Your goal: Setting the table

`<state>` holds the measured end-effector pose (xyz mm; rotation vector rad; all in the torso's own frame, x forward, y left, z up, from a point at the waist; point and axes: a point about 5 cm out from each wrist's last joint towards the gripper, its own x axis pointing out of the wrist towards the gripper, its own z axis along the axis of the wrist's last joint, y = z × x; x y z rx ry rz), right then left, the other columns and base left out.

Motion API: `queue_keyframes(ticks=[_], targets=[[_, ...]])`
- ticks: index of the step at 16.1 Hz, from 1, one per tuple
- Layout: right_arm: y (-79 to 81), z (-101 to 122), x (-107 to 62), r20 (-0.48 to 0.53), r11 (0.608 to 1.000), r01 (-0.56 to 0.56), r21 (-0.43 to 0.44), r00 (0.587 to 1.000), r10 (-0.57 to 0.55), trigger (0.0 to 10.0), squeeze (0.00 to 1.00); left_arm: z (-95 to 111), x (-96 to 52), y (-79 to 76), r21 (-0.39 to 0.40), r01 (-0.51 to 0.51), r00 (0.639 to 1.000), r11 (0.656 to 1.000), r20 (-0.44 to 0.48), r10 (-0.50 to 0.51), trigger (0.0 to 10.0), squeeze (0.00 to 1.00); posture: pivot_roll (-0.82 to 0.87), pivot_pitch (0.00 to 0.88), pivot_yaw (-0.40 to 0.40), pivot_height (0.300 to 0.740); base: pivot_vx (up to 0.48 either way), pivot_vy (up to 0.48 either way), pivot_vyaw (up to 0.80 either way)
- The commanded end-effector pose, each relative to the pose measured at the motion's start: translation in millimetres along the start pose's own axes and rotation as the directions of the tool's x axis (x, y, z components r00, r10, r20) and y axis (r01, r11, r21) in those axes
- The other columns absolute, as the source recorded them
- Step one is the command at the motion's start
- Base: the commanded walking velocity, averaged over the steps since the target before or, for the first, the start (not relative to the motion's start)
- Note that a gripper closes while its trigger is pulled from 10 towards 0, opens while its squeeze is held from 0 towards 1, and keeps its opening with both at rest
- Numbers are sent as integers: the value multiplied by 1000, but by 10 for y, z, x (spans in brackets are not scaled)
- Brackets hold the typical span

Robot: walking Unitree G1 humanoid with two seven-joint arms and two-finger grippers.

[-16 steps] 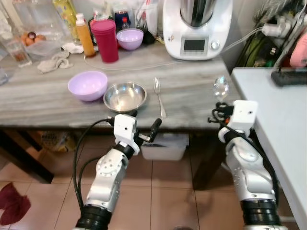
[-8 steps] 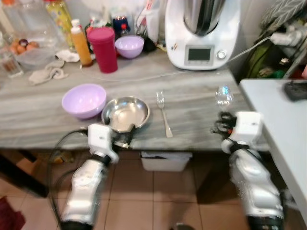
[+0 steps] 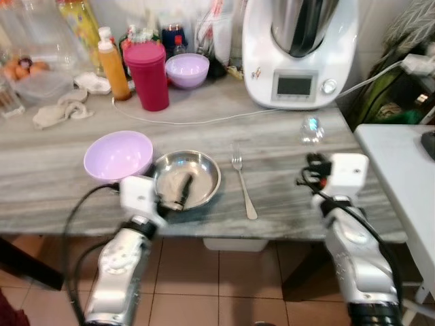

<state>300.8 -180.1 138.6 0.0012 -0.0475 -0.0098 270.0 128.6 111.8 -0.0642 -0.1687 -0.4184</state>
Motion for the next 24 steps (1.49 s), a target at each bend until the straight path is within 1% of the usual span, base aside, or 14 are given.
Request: queue_keyframes(ticks=[1,2,3,4,5,8,9,10,11,13,15,17,21,24], targets=[[65,17,0,7,1000,-19,9,1000,19,10000,0,4,-86,43,2,47,999,999,-27,-47,10000,0,-185,91,-2,740,0,0,0],[88,9,3,3,1000,-27,16,1000,27,10000,0,22,-110,28,4,101,994,995,-36,-101,10000,0,-183,92,-1,740,0,0,0],[94,8,4,3,999,-30,15,1000,30,10000,0,29,-116,22,5,116,993,993,-37,-116,10000,0,-183,92,-1,740,0,0,0],[128,1,25,-6,999,-42,14,999,42,10000,0,47,-144,4,18,184,982,983,-53,-182,10000,0,-177,99,4,740,0,0,0],[141,-15,50,-23,999,-39,17,999,40,10000,0,52,-170,-1,29,229,971,973,-70,-227,10000,0,-176,105,8,740,0,0,0],[199,-60,115,-76,998,-57,32,995,59,10000,0,57,-231,-8,25,298,950,954,-98,-295,10000,0,-178,121,23,740,0,0,0],[215,-88,138,-101,997,-61,37,993,65,10000,0,64,-234,-11,23,309,948,951,-91,-306,10000,0,-178,121,23,740,0,0,0],[228,-127,155,-119,998,-63,25,991,65,10000,0,63,-234,-20,16,326,942,945,-93,-323,10000,0,-178,121,23,740,0,0,0],[236,-161,177,-138,997,-63,34,988,67,10000,0,64,-234,-34,8,353,931,936,-98,-350,10000,0,-180,121,26,740,0,0,0],[241,-198,210,-161,997,-62,52,985,70,10000,0,60,-227,-48,20,380,920,925,-111,-376,10000,0,-179,116,22,740,0,0,0],[251,-209,263,-176,995,-72,62,981,82,10000,0,56,-219,-59,19,383,919,924,-113,-378,10000,0,-179,113,20,740,0,0,0],[333,-223,315,-194,992,-108,70,974,120,10000,0,44,-218,-93,17,393,914,919,-113,-389,10000,0,-179,108,15,740,0,0,0],[425,-298,315,-229,985,-142,94,960,160,10000,0,17,-225,-131,14,402,910,915,-116,-398,10000,0,-167,103,7,740,0,0,0],[467,-360,306,-260,983,-141,116,951,167,10000,0,3,-227,-136,14,402,910,916,-116,-398,10000,0,-164,100,8,740,0,0,0]])
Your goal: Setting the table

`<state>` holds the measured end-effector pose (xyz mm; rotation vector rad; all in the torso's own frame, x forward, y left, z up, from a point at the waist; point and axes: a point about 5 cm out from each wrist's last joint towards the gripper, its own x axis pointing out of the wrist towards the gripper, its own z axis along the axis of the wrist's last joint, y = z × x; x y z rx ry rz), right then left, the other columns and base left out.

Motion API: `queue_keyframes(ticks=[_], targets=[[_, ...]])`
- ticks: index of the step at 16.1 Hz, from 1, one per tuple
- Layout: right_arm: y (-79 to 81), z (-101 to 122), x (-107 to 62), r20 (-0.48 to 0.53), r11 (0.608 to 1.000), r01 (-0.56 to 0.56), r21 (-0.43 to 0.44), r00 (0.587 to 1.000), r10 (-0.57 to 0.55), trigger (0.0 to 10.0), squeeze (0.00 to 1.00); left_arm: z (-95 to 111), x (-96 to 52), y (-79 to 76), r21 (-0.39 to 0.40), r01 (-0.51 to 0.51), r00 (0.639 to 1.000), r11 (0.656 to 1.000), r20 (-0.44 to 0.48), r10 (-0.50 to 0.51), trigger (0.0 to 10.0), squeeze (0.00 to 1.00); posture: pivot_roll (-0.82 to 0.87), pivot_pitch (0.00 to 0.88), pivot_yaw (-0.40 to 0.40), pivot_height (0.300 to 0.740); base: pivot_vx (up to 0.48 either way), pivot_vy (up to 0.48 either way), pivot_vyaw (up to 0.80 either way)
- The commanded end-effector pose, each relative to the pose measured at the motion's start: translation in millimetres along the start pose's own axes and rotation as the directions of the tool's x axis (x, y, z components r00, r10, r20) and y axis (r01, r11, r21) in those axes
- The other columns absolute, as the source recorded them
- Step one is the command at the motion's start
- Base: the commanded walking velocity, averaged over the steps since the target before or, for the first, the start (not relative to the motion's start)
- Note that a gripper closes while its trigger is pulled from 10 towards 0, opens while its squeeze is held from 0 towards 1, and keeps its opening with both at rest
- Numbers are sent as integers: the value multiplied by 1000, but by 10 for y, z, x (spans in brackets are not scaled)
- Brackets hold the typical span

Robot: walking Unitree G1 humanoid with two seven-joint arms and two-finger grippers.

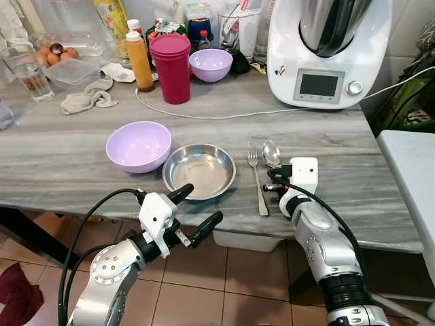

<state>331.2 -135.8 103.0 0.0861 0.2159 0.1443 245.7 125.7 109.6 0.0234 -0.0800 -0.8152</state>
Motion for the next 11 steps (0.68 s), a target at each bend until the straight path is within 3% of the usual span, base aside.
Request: queue_keyframes(ticks=[1,11], targets=[[13,3,23,-16,1000,3,18,1000,-2,10000,0,-11,-7,-16,7,14,1000,1000,-5,-14,10000,0,-164,100,9,740,0,0,0],[7,15,58,-20,998,10,63,1000,-9,10000,0,-7,32,-35,11,38,999,999,-1,-38,10000,0,-172,91,10,740,0,0,0]])
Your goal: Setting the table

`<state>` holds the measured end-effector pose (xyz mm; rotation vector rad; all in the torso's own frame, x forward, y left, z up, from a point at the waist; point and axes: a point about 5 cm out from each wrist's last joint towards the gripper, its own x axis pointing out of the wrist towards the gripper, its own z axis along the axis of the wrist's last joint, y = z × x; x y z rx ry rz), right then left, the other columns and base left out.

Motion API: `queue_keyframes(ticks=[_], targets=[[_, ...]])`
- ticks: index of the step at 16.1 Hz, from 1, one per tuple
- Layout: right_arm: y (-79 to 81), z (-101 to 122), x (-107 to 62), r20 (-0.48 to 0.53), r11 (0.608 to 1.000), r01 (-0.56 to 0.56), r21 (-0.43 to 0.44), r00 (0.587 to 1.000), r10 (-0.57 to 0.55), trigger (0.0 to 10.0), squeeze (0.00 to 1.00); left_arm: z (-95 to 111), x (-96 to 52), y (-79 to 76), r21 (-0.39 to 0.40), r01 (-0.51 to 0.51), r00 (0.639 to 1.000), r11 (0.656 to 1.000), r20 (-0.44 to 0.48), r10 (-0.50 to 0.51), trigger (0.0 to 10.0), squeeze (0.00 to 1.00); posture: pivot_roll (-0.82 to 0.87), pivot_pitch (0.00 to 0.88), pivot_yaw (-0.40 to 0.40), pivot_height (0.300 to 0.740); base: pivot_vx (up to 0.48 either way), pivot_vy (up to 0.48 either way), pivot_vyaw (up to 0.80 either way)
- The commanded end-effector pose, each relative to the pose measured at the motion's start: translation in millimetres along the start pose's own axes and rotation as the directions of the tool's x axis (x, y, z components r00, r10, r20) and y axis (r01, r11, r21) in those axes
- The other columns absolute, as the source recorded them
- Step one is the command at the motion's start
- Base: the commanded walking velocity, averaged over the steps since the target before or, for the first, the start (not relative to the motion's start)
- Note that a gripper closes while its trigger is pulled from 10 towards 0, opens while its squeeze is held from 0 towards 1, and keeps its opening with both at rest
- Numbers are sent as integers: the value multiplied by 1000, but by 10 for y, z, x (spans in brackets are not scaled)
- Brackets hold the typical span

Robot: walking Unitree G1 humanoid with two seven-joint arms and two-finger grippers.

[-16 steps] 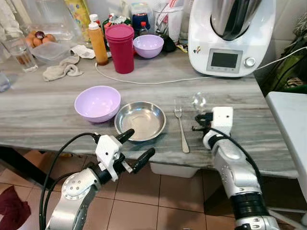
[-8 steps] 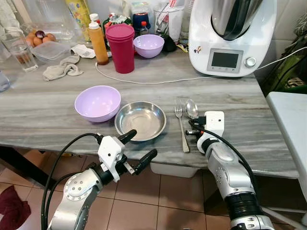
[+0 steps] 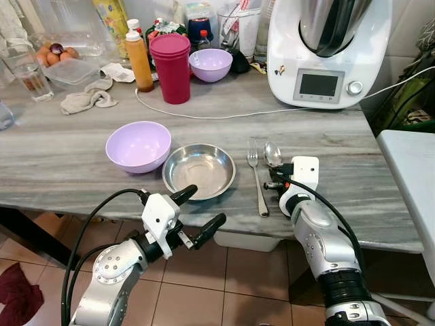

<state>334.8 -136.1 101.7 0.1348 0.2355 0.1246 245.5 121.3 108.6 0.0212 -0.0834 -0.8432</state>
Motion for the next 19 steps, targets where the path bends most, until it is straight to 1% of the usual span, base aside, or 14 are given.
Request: queue_keyframes(ticks=[1,2,3,4,5,6,7,12,15,19], targets=[[21,14,21,-8,1000,-8,13,1000,8,10000,0,7,2,-5,13,10,1000,1000,-4,-10,10000,0,-171,92,10,740,0,0,0],[32,1,25,-15,1000,-14,23,1000,14,10000,8,14,2,-12,12,10,1000,1000,-2,-10,10000,0,-169,93,9,740,0,0,0],[38,-5,27,-16,1000,-15,26,1000,16,10000,59,17,1,-18,11,10,1000,1000,-1,-10,10000,0,-168,94,9,740,0,0,0],[43,-11,28,-18,1000,-17,27,1000,17,10000,631,20,0,-24,10,11,1000,1000,-1,-11,10000,0,-168,95,8,740,0,0,0],[50,-22,24,-21,999,-19,27,1000,19,10000,796,28,-2,-32,9,14,1000,1000,-1,-14,10000,0,-168,96,9,740,0,0,0],[51,-28,21,-23,999,-18,28,1000,19,10000,933,31,-2,-34,8,15,1000,1000,-1,-15,10000,0,-168,98,10,740,0,0,0],[48,-33,18,-24,999,-17,28,1000,17,10000,1000,36,1,-36,7,16,1000,1000,0,-16,10000,0,-168,98,10,740,0,0,0],[2,2,1,-7,1000,3,31,1000,-3,10000,1000,40,2,-32,7,22,1000,1000,-1,-22,10000,0,-174,99,11,740,0,0,0],[-27,72,-10,25,1000,14,22,1000,-15,10000,1000,31,6,-27,6,21,1000,1000,-3,-21,10000,0,-174,98,11,740,0,0,0],[-4,173,-23,81,1000,3,-5,997,-3,10000,1000,19,8,-25,6,23,1000,1000,-5,-23,10000,0,-176,98,12,740,0,0,0]])
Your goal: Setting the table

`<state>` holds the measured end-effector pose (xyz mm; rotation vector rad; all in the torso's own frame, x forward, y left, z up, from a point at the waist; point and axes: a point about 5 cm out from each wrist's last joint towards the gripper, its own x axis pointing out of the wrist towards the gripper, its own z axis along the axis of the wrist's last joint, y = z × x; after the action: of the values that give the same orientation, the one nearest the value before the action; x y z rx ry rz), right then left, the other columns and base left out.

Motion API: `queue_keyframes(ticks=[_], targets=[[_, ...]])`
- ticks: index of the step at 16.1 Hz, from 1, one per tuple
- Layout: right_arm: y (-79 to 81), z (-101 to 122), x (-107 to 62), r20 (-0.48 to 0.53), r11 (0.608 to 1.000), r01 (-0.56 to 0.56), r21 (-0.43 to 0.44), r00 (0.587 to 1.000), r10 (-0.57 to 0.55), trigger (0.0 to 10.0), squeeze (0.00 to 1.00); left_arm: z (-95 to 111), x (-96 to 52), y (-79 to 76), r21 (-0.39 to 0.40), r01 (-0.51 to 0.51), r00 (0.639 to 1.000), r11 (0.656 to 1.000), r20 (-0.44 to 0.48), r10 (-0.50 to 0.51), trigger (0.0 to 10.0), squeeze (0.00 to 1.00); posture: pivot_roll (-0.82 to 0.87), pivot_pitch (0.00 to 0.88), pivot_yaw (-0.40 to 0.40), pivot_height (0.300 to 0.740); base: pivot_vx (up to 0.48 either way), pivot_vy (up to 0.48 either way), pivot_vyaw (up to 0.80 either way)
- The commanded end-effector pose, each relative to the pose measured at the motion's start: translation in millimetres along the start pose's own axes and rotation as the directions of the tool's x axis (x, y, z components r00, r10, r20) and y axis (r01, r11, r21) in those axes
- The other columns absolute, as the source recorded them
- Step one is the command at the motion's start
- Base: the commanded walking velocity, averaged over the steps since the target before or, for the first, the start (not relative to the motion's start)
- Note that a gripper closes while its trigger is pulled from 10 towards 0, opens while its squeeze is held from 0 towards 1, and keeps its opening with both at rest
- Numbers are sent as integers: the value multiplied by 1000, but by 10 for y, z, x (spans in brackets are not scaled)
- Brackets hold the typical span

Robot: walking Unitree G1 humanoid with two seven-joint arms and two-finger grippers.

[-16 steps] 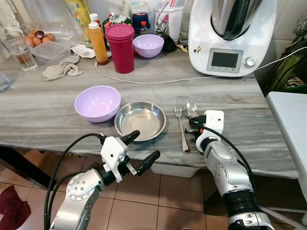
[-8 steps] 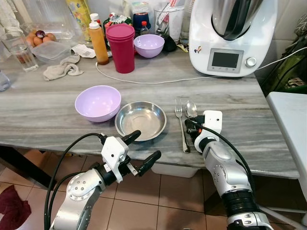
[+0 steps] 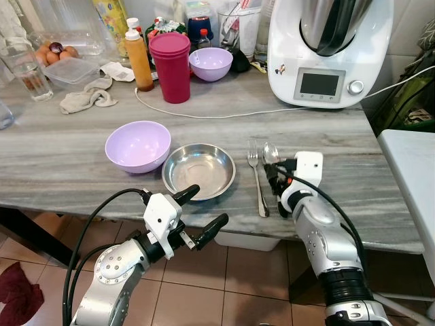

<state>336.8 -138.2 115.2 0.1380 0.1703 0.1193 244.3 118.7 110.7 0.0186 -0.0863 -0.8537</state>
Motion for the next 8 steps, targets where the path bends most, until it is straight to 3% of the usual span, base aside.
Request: queue_keyframes(ticks=[1,4,8], targets=[[10,81,-14,43,1000,-3,-16,999,3,10000,1000,-2,0,0,8,12,1000,1000,-8,-12,10000,0,-176,98,12,740,0,0,0],[29,195,-40,118,999,-10,-34,993,14,10000,1000,6,9,3,9,11,1000,1000,-3,-11,10000,0,-177,97,12,740,0,0,0],[-84,410,-109,247,994,86,-72,967,-66,10000,1000,16,19,7,8,7,1000,1000,3,-7,10000,0,-177,98,11,740,0,0,0]])
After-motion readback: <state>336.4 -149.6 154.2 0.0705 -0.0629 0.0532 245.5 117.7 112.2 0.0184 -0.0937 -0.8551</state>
